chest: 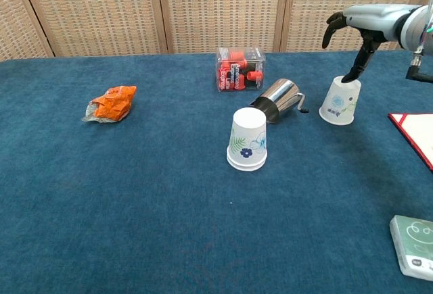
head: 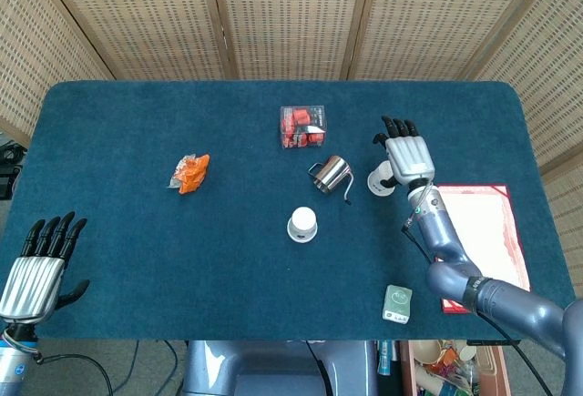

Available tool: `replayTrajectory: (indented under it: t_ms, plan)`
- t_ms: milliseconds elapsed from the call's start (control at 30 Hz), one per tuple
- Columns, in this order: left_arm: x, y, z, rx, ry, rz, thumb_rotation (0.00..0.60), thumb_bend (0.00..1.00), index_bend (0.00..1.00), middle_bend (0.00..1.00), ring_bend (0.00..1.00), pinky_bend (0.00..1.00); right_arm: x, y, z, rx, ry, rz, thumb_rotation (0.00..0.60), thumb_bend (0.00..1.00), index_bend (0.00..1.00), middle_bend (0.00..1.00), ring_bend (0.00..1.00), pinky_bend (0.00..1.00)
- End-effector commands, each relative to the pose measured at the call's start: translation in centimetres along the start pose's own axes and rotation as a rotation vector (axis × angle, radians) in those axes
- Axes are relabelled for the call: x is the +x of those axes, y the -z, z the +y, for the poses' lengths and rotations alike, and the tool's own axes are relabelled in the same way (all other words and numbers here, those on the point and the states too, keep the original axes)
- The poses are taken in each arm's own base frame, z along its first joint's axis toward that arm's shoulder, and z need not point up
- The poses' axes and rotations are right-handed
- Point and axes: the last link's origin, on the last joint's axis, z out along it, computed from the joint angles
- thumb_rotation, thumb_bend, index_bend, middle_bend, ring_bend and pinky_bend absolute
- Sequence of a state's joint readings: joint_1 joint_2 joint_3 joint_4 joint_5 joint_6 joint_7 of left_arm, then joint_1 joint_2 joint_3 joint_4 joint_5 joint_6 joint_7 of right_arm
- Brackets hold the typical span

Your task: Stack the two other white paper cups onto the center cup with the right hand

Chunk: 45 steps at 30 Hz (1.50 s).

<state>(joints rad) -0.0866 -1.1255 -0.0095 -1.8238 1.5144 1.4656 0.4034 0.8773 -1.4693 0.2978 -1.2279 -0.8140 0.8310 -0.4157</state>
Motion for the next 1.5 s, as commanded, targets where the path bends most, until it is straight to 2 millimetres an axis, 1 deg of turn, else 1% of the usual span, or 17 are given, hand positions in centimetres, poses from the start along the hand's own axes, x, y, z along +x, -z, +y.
replayTrajectory:
  t_ms: [33,200,400,567,900,1133,1333,1500]
  plan:
    - [0.0,0.0,0.0,0.0,0.0,-0.001,0.6,0.24,0.0,0.0,0.0,0.0,-0.5,-0.1,0.0,0.0,-0.001,-0.009,0.6,0.07,0.31,0.0,0.0,0.0]
    - [0.0,0.0,0.1,-0.001,-0.001,0.0,0.6,0.24,0.0,0.0,0.0,0.0,-1.2,-0.7,0.6,-0.023,-0.009,-0.022,0.6,0.07,0.31,0.0,0.0,0.0]
    - [0.0,0.0,0.1,-0.002,-0.002,-0.003,0.6,0.24,0.0,0.0,0.0,0.0,-1.7,-1.0,1.0,-0.036,0.005,-0.034,0.6,0.07,0.31,0.0,0.0,0.0]
    - [-0.1,-0.1,0.1,-0.001,-0.007,-0.006,0.6,0.24,0.0,0.0,0.0,0.0,-2.6,-1.3,1.5,-0.053,0.007,-0.06,0.6,0.07,0.31,0.0,0.0,0.0]
    - [-0.1,-0.1,0.2,-0.006,-0.015,-0.011,0.6,0.24,0.0,0.0,0.0,0.0,-3.6,-1.7,2.0,-0.067,0.024,-0.082,0.6,0.07,0.34,0.0,0.0,0.0]
    - [-0.1,0.0,0.3,-0.01,-0.013,-0.009,0.6,0.24,0.0,0.0,0.0,0.0,-4.1,-2.0,2.2,-0.075,0.033,-0.093,0.6,0.07,0.37,0.0,0.0,0.0]
    - [-0.1,0.0,0.4,-0.015,-0.014,-0.011,0.6,0.24,0.0,0.0,0.0,0.0,-4.4,-2.0,2.3,-0.077,0.03,-0.098,0.6,0.07,0.43,0.0,0.0,0.0]
    - [-0.1,0.1,0.5,-0.017,-0.013,-0.012,0.6,0.24,0.0,0.0,0.0,0.0,-4.5,-1.9,2.0,-0.072,0.025,-0.092,0.6,0.07,0.47,0.02,0.0,0.0]
